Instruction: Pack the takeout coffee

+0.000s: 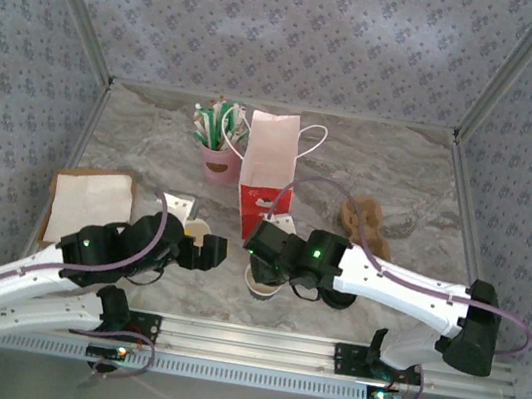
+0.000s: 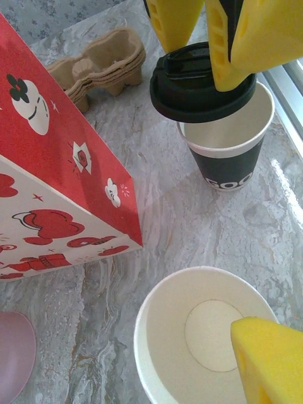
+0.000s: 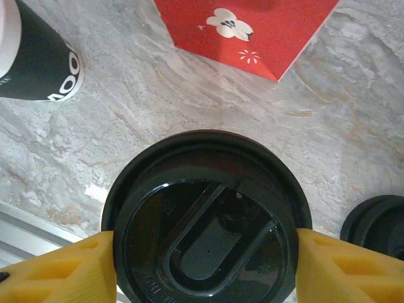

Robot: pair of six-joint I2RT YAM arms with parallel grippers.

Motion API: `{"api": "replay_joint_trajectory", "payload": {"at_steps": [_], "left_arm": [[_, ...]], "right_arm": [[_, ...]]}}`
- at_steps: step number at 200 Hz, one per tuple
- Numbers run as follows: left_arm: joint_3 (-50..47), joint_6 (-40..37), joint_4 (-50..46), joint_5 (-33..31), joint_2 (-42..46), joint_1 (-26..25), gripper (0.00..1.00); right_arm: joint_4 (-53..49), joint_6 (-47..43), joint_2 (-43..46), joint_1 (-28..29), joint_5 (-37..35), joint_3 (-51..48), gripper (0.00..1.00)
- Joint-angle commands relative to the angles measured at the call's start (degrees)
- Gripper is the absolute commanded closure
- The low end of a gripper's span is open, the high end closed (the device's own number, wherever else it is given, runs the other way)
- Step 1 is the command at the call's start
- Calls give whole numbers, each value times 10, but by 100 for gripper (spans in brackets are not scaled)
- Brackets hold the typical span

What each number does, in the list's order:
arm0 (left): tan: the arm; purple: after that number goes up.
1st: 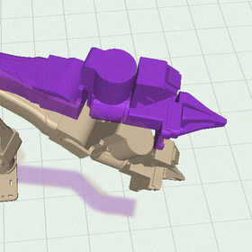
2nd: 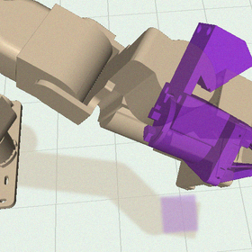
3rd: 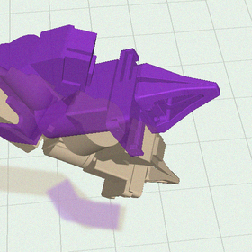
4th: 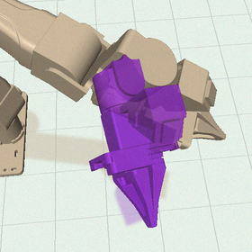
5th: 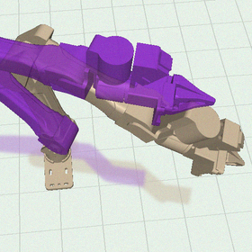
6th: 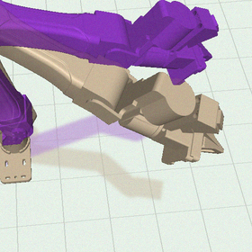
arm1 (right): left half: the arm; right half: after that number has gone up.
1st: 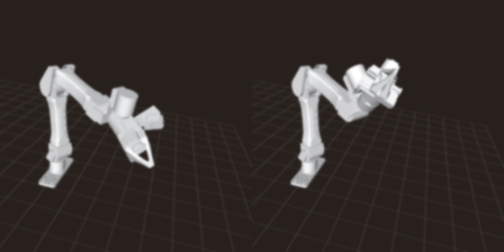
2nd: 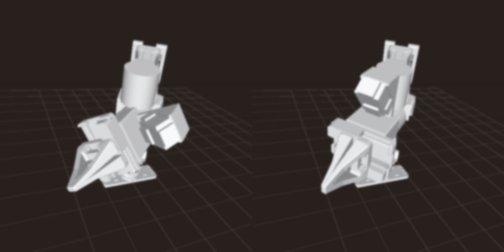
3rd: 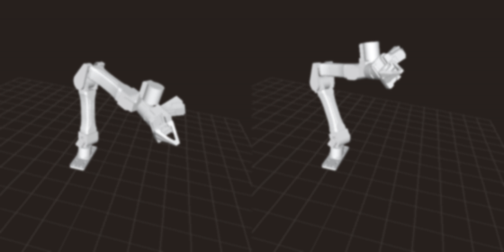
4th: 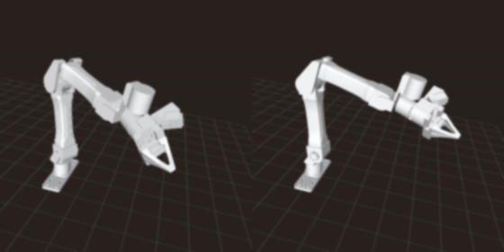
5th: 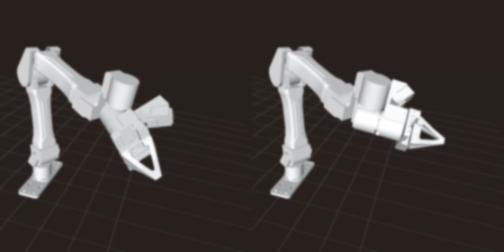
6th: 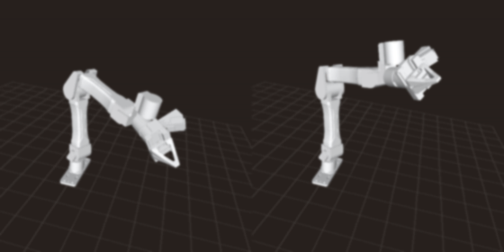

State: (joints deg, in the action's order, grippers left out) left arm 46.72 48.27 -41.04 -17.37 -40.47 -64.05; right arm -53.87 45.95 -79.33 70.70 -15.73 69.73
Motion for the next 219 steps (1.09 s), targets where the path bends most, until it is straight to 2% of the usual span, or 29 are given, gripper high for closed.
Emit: {"api": "replay_joint_trajectory", "payload": {"at_steps": [1,219], "left_arm": [[-3,4,-7,1,7,3,1],[-19,6,14,11,9,3,0]], "right_arm": [[-3,-8,-15,8,8,20,35],[-44,-6,-71,15,9,51,35]]}}
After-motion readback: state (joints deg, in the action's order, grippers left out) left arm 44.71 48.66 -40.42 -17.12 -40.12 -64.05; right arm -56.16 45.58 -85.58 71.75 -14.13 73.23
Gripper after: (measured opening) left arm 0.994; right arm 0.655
